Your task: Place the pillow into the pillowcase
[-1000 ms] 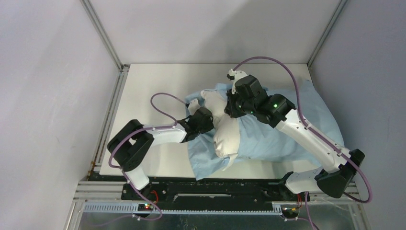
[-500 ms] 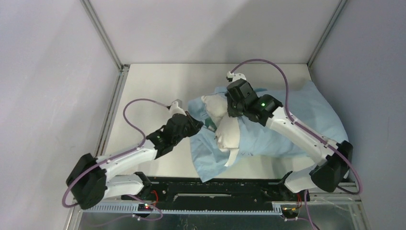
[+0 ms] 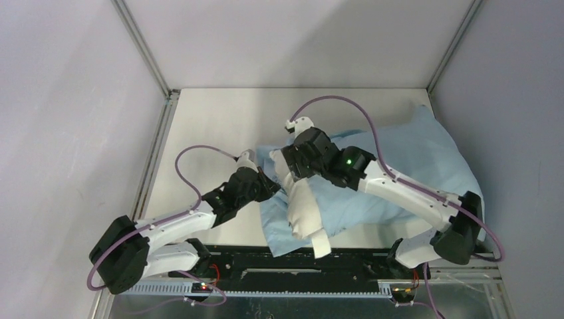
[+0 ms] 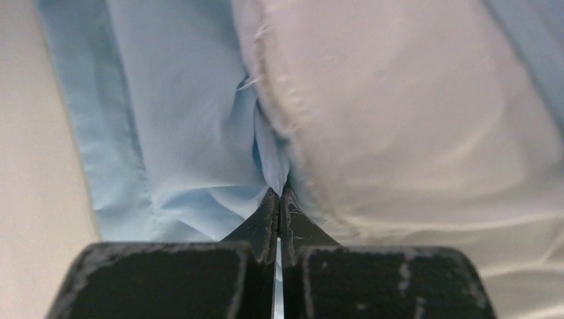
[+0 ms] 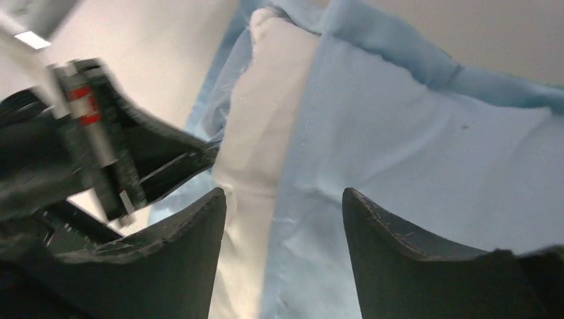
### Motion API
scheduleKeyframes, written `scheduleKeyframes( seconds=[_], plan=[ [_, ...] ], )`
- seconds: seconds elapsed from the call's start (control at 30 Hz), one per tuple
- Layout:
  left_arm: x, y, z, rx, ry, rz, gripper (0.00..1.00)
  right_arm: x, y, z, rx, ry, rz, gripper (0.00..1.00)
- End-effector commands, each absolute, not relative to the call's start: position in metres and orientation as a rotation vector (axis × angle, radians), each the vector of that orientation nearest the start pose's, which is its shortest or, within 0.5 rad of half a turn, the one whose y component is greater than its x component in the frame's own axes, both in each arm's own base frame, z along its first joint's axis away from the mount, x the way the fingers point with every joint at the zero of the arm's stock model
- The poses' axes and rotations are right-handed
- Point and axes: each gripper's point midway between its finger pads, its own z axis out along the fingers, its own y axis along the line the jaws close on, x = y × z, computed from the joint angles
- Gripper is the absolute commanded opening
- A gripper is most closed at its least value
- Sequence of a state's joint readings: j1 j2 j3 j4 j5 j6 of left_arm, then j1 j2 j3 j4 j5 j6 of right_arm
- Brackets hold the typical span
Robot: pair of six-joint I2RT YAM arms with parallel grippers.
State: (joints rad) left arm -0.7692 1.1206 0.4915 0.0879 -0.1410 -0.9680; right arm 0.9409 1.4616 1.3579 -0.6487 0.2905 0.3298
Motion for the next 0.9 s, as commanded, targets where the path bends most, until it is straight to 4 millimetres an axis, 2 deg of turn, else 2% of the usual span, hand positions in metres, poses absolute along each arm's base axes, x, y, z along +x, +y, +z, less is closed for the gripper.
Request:
scheduleKeyframes(
  seconds=[0.0,0.13,0.2,0.3,0.4,0.43,0.63,0.73,0.87],
  plan=[
    [0.247,-0.248,0.115,-0.313,2.179,-0.907,0.00,0.233,0.307,0.270,-0.681,2.032,0.416,0.70],
    [0.249,-0.247,0.116,-0.358,2.177,-0.943,0.00,0.191,0.317,0.268,-0.877,1.960,0.422,0.77],
    [0.249,-0.247,0.115,-0.372,2.180,-0.957,0.00,0.188,0.321,0.259,-0.906,1.961,0.388,0.78],
    [0.247,-0.246,0.109,-0.406,2.188,-0.969,0.00,0.211,0.324,0.262,-0.830,1.989,0.380,0.79],
    [0.242,-0.237,0.096,-0.487,2.191,-0.956,0.00,0.236,0.339,0.271,-0.800,1.984,0.395,0.78],
    [0.241,-0.234,0.091,-0.511,2.190,-0.954,0.00,0.245,0.345,0.267,-0.818,1.986,0.349,0.77],
    [0.236,-0.222,0.069,-0.640,2.165,-0.985,0.00,0.269,0.386,0.226,-0.982,2.009,0.196,0.73],
    [0.234,-0.216,0.062,-0.680,2.160,-0.986,0.00,0.280,0.386,0.196,-1.007,2.067,0.095,0.74],
    [0.233,-0.208,0.055,-0.726,2.155,-0.967,0.00,0.285,0.373,0.157,-1.020,2.135,-0.050,0.79]
  ],
)
